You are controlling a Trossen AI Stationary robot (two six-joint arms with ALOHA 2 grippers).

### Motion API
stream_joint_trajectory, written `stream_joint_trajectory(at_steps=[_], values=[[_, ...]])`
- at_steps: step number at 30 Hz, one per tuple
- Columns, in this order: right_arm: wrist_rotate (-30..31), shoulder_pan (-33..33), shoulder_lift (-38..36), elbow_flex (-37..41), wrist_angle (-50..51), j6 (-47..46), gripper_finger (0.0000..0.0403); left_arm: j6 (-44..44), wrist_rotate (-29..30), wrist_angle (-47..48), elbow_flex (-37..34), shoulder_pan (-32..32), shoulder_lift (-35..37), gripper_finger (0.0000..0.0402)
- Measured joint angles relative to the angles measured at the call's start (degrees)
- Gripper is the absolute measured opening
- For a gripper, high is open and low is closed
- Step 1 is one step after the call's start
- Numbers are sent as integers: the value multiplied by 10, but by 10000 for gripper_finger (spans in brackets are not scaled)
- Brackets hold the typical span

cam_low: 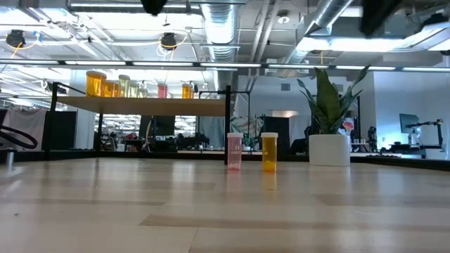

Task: Pick and place medicine bottles onto shelf by color
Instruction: Put the pink pill bottle on the shelf aligned with the other pink pill bottles

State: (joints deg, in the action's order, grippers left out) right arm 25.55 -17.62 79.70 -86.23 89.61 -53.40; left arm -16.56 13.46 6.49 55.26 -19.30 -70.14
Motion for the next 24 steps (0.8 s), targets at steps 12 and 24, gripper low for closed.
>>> stream_joint_trajectory(at_steps=[12,24], values=[[-15,-67,-161,270,-5,-128,249,-78,104,-95,0,80,-157,238],[-2,-102,-254,386,-64,-130,249,-167,212,-171,2,80,-313,238]])
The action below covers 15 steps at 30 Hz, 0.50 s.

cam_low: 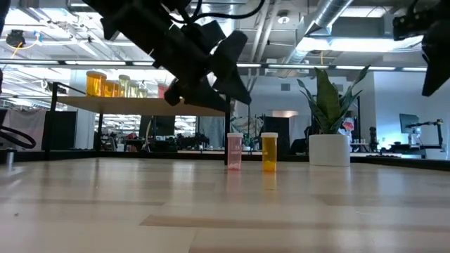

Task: Pick and place medicine bottles onto shelf by color
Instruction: Put the pink pill bottle on the shelf aligned with the other pink pill bottles

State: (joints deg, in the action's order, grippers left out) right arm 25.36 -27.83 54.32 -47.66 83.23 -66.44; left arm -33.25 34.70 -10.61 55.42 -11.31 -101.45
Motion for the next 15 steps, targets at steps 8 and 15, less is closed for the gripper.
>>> stream_joint_trajectory(at_steps=[8,15], values=[[7,0,-13,16,-10,6,249,46,-4,46,0,9,0,238],[19,0,-13,16,-15,5,249,88,-7,50,-1,12,0,238]])
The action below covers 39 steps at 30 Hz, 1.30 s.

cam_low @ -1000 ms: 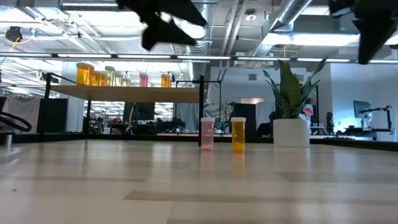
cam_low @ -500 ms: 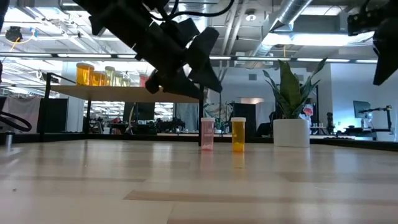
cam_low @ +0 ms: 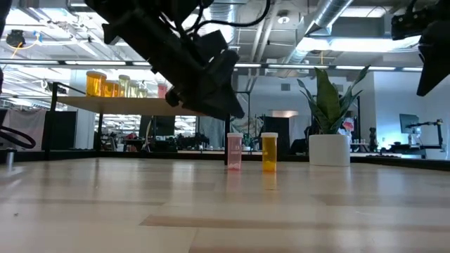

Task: Pick and place medicine bottles onto shelf by color
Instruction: Put the pink pill bottle on the shelf aligned with the other pink pill bottles

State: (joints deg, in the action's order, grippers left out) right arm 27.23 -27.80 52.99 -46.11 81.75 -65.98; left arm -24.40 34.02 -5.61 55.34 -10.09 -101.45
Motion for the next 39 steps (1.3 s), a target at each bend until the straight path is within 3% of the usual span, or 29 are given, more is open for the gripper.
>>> stream_joint_trajectory(at_steps=[8,15,39], values=[[0,0,0,0,-2,0,249,2,-29,-16,-4,15,-32,238],[0,0,7,0,-10,0,249,2,-5,-23,0,21,-47,238],[-1,0,11,0,-15,0,249,-19,-28,-65,1,29,-75,224]])
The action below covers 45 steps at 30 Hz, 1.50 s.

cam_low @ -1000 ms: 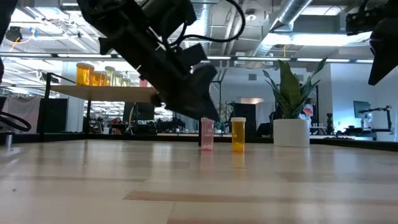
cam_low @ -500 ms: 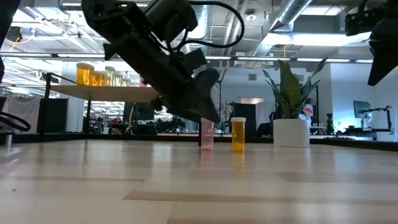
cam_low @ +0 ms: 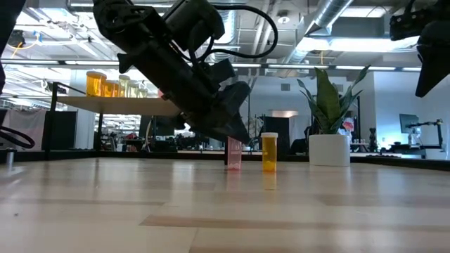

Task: Pick and place medicine bottles onto shelf by color
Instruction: Put the pink pill bottle on the shelf aligned with the other pink pill bottles

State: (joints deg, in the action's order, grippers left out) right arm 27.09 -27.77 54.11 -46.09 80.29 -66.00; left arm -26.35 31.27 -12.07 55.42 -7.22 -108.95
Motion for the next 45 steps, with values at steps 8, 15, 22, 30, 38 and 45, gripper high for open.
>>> stream_joint_trajectory(at_steps=[8,15,22,30,38,45], values=[[0,0,0,0,0,0,249,0,-11,1,0,0,0,135],[0,0,0,0,0,0,249,-5,-20,-12,0,0,0,84],[0,0,0,0,0,0,249,-7,-2,-53,2,1,3,99],[0,0,0,0,0,0,249,55,15,-4,62,4,24,94],[0,0,0,0,0,0,249,67,24,132,125,40,83,99],[0,0,0,0,0,0,249,57,22,254,150,83,191,99]])
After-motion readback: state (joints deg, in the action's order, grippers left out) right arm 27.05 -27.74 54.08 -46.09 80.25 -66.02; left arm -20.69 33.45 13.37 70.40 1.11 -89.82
